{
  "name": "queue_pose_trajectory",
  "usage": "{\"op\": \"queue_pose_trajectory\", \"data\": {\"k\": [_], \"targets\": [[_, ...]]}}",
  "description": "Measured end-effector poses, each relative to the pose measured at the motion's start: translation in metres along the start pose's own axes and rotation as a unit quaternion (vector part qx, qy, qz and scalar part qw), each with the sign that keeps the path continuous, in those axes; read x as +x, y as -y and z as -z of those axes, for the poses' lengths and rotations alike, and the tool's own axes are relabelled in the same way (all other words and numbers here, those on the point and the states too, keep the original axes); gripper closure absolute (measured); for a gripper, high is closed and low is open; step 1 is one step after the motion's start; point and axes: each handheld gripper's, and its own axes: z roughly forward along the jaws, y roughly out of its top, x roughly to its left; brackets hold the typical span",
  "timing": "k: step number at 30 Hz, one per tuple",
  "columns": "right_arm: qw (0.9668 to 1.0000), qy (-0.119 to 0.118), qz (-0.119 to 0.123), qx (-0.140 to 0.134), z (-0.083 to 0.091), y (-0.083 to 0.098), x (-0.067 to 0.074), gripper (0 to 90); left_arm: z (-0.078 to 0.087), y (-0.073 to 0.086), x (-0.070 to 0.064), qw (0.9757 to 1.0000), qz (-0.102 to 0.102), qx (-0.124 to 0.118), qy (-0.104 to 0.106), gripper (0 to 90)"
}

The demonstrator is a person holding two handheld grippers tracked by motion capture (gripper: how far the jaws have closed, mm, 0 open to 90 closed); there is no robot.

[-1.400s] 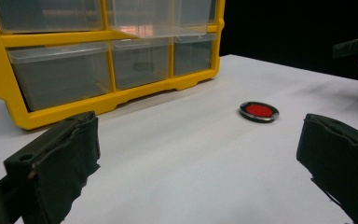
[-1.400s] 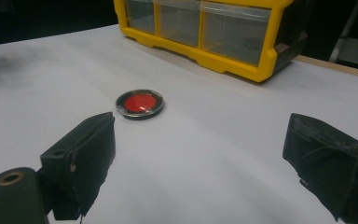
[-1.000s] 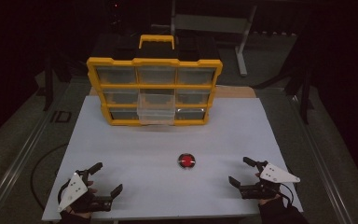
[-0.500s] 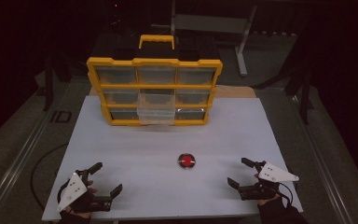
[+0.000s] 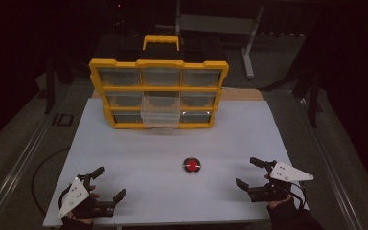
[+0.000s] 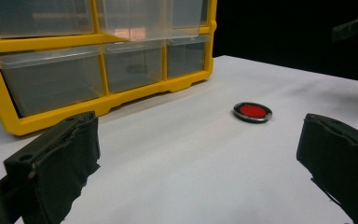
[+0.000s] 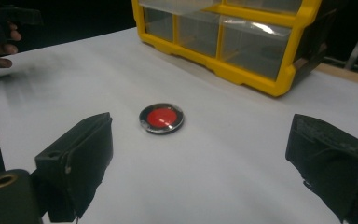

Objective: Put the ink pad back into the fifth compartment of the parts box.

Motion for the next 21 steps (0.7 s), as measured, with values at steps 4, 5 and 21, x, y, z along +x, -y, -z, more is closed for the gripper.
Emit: {"op": "queue_pose_trajectory", "data": {"k": [4, 5, 21], "targets": [[1.0000, 0.003, 0.005, -0.004, 0.003, -0.005, -0.002, 7.5, 0.000, 0.000, 0.000, 1.0000, 0.000, 0.000, -0.001, 0.0], [1.0000, 0.004, 0.008, -0.003, 0.004, -0.008, -0.002, 7.5, 0.000, 0.000, 0.000, 1.0000, 0.000, 0.000, 0.000, 0.0], [0.9992, -0.009, 0.036, -0.013, -0.011, -0.049, -0.003, 7.5, 0.000, 0.000, 0.000, 1.0000, 0.000, -0.001, 0.002, 0.0]]}}
